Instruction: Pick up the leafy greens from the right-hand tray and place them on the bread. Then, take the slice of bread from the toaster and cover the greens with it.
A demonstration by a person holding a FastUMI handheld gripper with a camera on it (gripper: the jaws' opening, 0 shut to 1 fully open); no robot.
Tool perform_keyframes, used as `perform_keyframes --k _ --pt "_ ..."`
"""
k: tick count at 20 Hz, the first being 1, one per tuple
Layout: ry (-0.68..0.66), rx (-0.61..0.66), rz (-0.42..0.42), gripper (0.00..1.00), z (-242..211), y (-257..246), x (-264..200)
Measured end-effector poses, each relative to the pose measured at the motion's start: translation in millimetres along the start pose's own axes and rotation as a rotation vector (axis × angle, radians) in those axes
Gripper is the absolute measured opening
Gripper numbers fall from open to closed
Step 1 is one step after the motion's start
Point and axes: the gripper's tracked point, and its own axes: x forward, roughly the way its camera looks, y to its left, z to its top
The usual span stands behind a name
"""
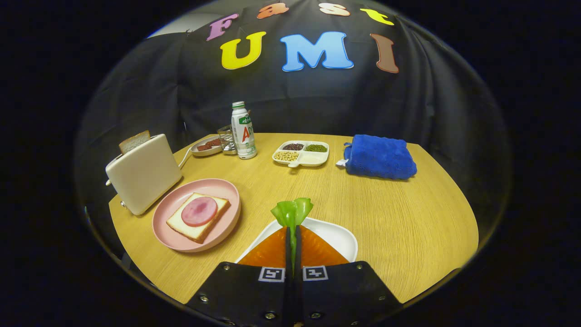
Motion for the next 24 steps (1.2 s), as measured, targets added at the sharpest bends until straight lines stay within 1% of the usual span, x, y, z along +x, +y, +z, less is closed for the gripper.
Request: perform_keyframes --k 4,8,12,15,17,20,22,24 --pt "-0.032 -0.048 0.008 0.00 20.7 17.0 -2.7" --pt "-0.080 -0.079 0.085 0.00 50.3 59.9 -5.6" --pt "-0.121 -0.077 0.223 0.00 75.5 124.3 -5.9" --pt "-0.101 -0.070 0.343 0.00 73.5 177.1 0.9" --pt "-0.078 -0.080 0.399 0.00 65.8 204.3 6.9" --pt "-0.047 -0.133 0.401 0.00 51.6 218.8 23.7" --pt "-0.025 -0.177 0.366 0.00 40.8 213.5 38.4" --pt "-0.018 -0.221 0.314 0.00 34.9 202.0 49.9"
